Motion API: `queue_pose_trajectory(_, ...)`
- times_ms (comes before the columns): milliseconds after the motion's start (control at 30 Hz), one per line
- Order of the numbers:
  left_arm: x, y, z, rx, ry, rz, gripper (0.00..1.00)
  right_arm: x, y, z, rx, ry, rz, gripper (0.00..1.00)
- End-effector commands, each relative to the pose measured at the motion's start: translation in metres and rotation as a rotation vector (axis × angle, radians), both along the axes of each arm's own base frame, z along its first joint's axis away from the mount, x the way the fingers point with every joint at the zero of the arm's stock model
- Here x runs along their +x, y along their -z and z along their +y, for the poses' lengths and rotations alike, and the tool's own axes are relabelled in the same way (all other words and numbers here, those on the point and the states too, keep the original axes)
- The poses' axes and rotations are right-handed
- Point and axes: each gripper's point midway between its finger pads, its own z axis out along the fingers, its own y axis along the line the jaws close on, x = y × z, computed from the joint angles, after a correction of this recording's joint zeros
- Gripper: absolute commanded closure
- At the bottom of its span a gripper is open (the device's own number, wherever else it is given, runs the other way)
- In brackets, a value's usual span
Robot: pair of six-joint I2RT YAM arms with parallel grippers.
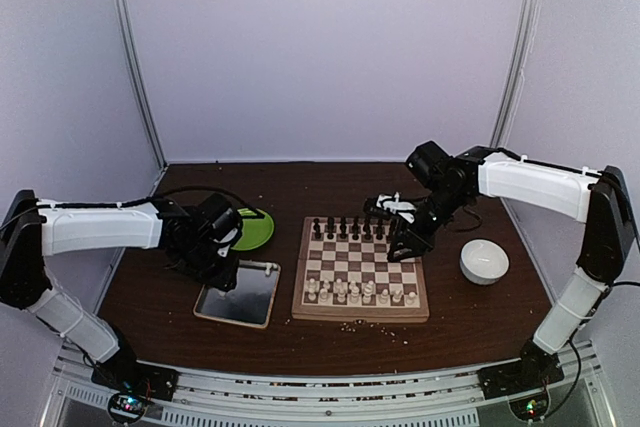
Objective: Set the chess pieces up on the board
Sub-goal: Pick up the pawn from the storage box.
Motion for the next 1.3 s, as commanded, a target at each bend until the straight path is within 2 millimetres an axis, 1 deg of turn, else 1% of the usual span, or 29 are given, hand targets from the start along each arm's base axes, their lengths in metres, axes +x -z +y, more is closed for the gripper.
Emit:
queue_pose_trajectory(0, -0.003, 0.013, 0.006, 0.062, -0.014, 0.051, 0.60, -0.002, -0.010, -0.001, 0.031, -0.014, -0.029, 0.66)
queue_pose_trajectory(133, -0.001, 0.018, 0.015, 0.130, -0.021, 0.058, 0.61, -0.002, -0.010, -0.001, 0.035, -0.018, -0.031, 0.66)
queue_pose_trajectory(233, 0.001, 0.020, 0.018, 0.146, -0.026, 0.058, 0.61, -0.003, -0.009, -0.001, 0.034, -0.023, -0.027, 0.66)
queue_pose_trajectory(433, 0.007, 0.022, 0.018, 0.171, -0.022, 0.047, 0.63, -0.004, -0.006, -0.001, 0.033, -0.028, -0.015, 0.67)
queue_pose_trajectory(533, 0.012, 0.025, 0.019, 0.174, -0.017, 0.046, 0.67, -0.005, -0.004, 0.000, 0.031, -0.031, -0.005, 0.67)
queue_pose_trajectory(600, 0.014, 0.028, 0.018, 0.172, -0.012, 0.050, 0.69, -0.005, -0.003, -0.001, 0.029, -0.030, -0.001, 0.67)
queue_pose_trajectory(667, 0.016, 0.028, 0.015, 0.164, -0.007, 0.048, 0.74, -0.005, -0.004, -0.001, 0.029, -0.029, -0.002, 0.68)
queue_pose_trajectory(833, 0.020, 0.028, 0.009, 0.138, 0.003, 0.040, 0.92, -0.005, -0.002, -0.001, 0.028, -0.026, 0.003, 0.69)
queue_pose_trajectory(900, 0.022, 0.027, 0.000, 0.093, 0.023, 0.036, 0.97, -0.005, -0.002, 0.000, 0.027, -0.026, 0.006, 0.69)
queue_pose_trajectory(933, 0.023, 0.025, -0.009, 0.047, 0.041, 0.032, 0.98, -0.005, -0.001, -0.001, 0.026, -0.025, 0.009, 0.69)
queue_pose_trajectory(1000, 0.023, 0.021, -0.032, -0.080, 0.084, 0.025, 0.99, -0.005, -0.001, 0.000, 0.026, -0.025, 0.010, 0.69)
queue_pose_trajectory(1100, 0.023, 0.007, -0.066, -0.280, 0.145, -0.004, 0.99, -0.005, -0.001, 0.000, 0.027, -0.025, 0.013, 0.69)
queue_pose_trajectory(1200, 0.025, -0.006, -0.076, -0.346, 0.163, -0.036, 0.98, -0.006, 0.001, 0.000, 0.026, -0.025, 0.018, 0.69)
queue_pose_trajectory(1233, 0.027, -0.013, -0.077, -0.355, 0.166, -0.051, 0.98, -0.006, 0.001, 0.000, 0.026, -0.025, 0.020, 0.69)
queue_pose_trajectory(1267, 0.029, -0.023, -0.080, -0.374, 0.174, -0.076, 0.98, -0.006, 0.001, 0.000, 0.027, -0.026, 0.020, 0.69)
